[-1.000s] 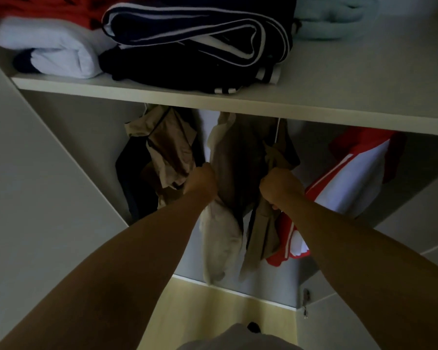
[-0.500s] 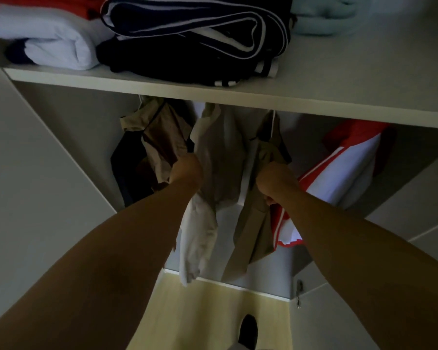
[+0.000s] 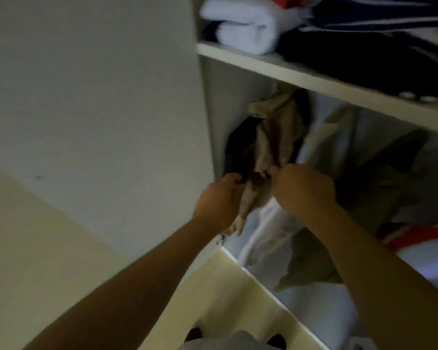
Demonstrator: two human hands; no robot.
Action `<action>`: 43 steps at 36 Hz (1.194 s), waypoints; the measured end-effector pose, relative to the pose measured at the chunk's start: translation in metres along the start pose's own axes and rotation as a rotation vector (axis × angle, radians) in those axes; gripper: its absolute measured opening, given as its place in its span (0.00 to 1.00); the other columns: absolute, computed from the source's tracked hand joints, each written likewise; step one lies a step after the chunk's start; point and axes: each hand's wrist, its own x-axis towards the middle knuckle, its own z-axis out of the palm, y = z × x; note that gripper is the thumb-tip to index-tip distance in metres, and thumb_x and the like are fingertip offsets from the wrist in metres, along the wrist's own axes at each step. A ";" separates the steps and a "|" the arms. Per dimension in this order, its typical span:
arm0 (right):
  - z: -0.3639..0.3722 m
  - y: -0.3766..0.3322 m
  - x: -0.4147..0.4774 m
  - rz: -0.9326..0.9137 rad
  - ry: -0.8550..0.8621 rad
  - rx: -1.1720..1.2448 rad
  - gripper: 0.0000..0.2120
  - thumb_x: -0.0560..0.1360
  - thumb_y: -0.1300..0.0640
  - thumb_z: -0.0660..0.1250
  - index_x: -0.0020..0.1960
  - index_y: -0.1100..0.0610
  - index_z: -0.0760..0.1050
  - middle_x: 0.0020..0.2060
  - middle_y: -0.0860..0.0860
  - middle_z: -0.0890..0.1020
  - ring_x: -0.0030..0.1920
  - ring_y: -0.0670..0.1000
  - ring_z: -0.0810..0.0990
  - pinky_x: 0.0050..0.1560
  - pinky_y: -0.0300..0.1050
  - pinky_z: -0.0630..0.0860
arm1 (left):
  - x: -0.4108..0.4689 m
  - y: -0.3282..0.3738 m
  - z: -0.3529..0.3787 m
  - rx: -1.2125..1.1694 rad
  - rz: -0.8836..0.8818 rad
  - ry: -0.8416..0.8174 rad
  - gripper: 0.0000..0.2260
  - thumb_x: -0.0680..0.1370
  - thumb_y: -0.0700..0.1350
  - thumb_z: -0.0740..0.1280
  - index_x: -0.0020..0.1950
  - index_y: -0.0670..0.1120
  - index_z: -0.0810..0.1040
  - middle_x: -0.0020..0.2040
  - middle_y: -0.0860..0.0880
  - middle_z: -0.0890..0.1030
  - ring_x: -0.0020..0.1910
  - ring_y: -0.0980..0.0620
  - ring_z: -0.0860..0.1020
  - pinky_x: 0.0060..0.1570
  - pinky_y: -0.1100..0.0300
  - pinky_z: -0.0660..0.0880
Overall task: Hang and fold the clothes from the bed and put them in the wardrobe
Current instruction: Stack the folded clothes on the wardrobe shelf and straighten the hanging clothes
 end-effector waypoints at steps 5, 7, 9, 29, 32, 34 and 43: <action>-0.011 -0.096 -0.013 -0.254 0.042 0.144 0.25 0.84 0.43 0.47 0.44 0.58 0.75 0.41 0.60 0.81 0.45 0.63 0.80 0.44 0.52 0.73 | -0.077 -0.052 -0.075 0.049 -0.134 0.381 0.13 0.84 0.49 0.61 0.66 0.48 0.76 0.55 0.50 0.82 0.53 0.50 0.80 0.53 0.56 0.77; -0.013 -0.134 -0.018 -0.345 0.046 0.208 0.22 0.84 0.44 0.50 0.47 0.57 0.74 0.46 0.62 0.81 0.49 0.65 0.80 0.44 0.53 0.72 | -0.102 -0.067 -0.103 0.103 -0.173 0.511 0.13 0.83 0.47 0.62 0.66 0.46 0.76 0.59 0.49 0.81 0.57 0.49 0.79 0.57 0.56 0.75; -0.013 -0.167 -0.025 -0.426 0.056 0.247 0.20 0.83 0.45 0.52 0.46 0.57 0.74 0.45 0.61 0.81 0.48 0.65 0.79 0.42 0.52 0.69 | -0.123 -0.082 -0.129 0.160 -0.217 0.615 0.13 0.83 0.47 0.62 0.66 0.46 0.76 0.62 0.49 0.79 0.61 0.49 0.78 0.61 0.57 0.73; 0.025 -0.337 -0.097 -0.253 0.144 0.611 0.18 0.84 0.56 0.56 0.71 0.58 0.75 0.65 0.56 0.80 0.67 0.56 0.76 0.69 0.47 0.71 | -0.109 -0.176 -0.255 -0.336 0.050 0.612 0.12 0.78 0.50 0.66 0.59 0.46 0.76 0.50 0.50 0.82 0.50 0.51 0.81 0.53 0.47 0.78; 0.028 -0.331 -0.117 -0.181 0.179 0.707 0.16 0.84 0.55 0.59 0.68 0.55 0.78 0.63 0.51 0.82 0.65 0.50 0.78 0.68 0.38 0.69 | -0.118 -0.178 -0.258 -0.344 0.104 0.587 0.07 0.79 0.52 0.67 0.54 0.51 0.78 0.46 0.57 0.82 0.48 0.58 0.81 0.51 0.56 0.78; 0.029 -0.322 -0.130 -0.077 0.203 0.861 0.14 0.83 0.54 0.62 0.64 0.52 0.81 0.56 0.42 0.84 0.58 0.43 0.81 0.64 0.37 0.74 | -0.127 -0.173 -0.257 -0.329 0.180 0.569 0.05 0.79 0.54 0.66 0.50 0.54 0.78 0.43 0.63 0.81 0.44 0.60 0.80 0.44 0.66 0.75; 0.028 -0.246 -0.177 0.287 0.265 1.317 0.16 0.78 0.59 0.67 0.43 0.38 0.85 0.44 0.45 0.87 0.50 0.50 0.86 0.59 0.55 0.80 | -0.153 -0.105 -0.210 -0.306 0.657 0.249 0.12 0.81 0.47 0.63 0.54 0.46 0.85 0.51 0.52 0.85 0.49 0.55 0.83 0.52 0.59 0.80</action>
